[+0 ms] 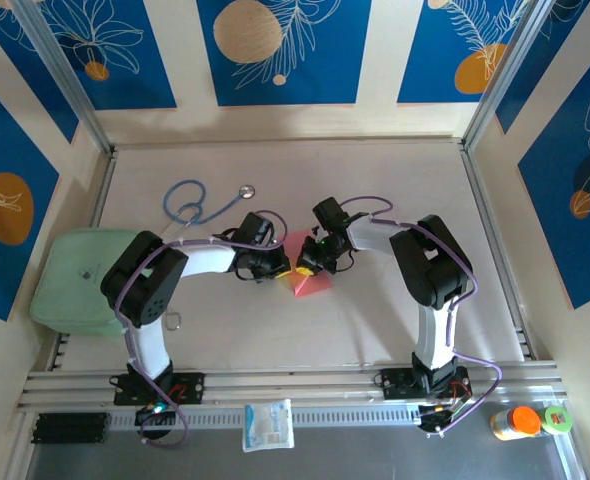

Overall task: Fold a paper plane with a square sheet of paper (pick it up from the middle)
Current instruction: Fold the triangle a second time at the center of the table.

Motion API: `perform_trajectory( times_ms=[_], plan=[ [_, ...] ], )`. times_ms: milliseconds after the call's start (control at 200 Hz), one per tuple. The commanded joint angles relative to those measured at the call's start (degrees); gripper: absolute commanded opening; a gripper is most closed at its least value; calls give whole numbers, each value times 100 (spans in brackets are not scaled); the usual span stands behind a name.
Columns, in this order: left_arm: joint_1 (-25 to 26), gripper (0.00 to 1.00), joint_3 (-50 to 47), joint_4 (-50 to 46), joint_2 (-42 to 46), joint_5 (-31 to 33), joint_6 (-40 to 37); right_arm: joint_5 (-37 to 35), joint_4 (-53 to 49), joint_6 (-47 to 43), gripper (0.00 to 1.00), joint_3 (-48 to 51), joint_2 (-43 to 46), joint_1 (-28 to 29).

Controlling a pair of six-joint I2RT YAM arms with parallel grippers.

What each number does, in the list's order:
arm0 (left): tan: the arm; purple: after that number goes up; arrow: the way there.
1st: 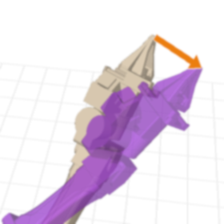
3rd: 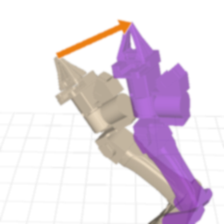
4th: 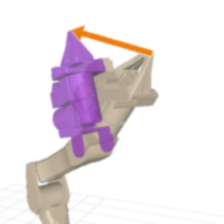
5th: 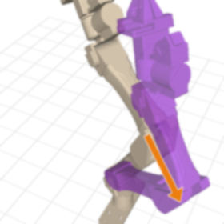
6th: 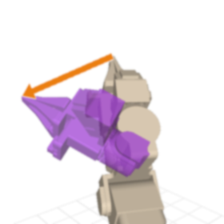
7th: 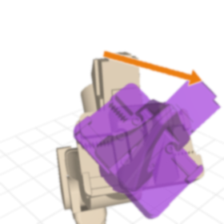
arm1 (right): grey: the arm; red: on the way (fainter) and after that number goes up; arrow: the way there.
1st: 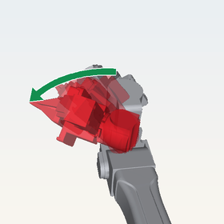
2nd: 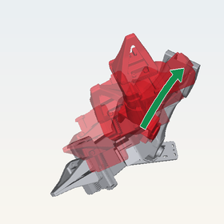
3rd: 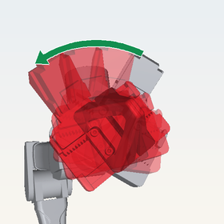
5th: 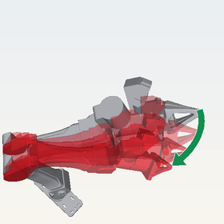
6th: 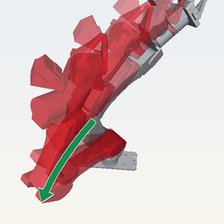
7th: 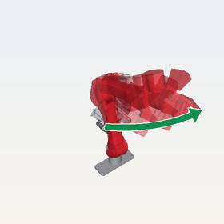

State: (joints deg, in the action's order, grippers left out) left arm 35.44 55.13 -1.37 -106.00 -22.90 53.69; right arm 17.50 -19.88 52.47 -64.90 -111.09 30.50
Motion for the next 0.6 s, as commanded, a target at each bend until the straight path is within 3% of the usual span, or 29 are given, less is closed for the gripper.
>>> perform_trajectory(
  times_ms=[0, 370, 595],
  plan=[
    [54, 0, 168, -335, -132, 60, -177, 119, 92, -146, 7, 127, 137, -61],
    [65, 0, 301, -629, -211, 158, -369, -47, 241, -1107, 8, 267, 605, -194],
    [67, 0, 383, -703, -225, 143, -420, -150, 234, -1191, 8, 275, 484, -224]
  ],
)
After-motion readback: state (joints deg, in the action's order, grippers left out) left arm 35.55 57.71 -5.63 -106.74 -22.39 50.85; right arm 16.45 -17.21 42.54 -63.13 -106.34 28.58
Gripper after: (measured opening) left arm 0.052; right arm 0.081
